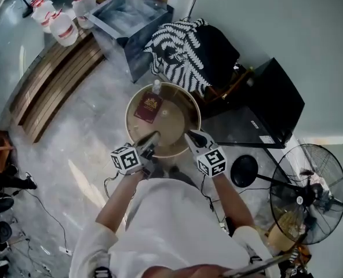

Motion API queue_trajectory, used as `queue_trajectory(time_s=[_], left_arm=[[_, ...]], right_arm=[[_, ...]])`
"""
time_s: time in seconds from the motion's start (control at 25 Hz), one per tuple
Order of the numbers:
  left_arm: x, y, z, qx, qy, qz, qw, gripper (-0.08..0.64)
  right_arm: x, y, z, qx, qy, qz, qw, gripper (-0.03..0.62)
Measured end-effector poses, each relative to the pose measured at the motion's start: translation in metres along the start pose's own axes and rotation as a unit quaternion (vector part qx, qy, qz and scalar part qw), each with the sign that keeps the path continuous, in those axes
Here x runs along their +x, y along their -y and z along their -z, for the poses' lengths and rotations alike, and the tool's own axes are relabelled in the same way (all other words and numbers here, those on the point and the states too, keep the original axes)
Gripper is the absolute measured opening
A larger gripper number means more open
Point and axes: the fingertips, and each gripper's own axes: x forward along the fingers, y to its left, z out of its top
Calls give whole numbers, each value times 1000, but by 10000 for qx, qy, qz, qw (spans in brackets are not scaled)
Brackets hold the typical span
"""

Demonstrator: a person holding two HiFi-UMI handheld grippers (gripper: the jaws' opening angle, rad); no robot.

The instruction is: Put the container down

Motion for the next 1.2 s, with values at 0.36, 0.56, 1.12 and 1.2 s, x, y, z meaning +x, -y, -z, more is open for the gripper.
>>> queue_trajectory(time_s=[0.36, 0.56, 1.12, 1.2], left_arm=[[-11, 66, 41, 1423, -55, -225, 9896, 28], [-30, 87, 68, 1821, 80, -574, 9816, 28], [-84, 128, 80, 2358, 489, -840, 9669, 28], [-89, 126, 74, 2444, 495, -832, 9648, 28]], right_arm=[[-74, -16, -1, -171, 323, -235, 9991, -5], [-115, -24, 10, -352, 392, -310, 9981, -5], [-168, -51, 18, -777, 654, -140, 9947, -6], [-168, -53, 12, -837, 713, -67, 9939, -5]])
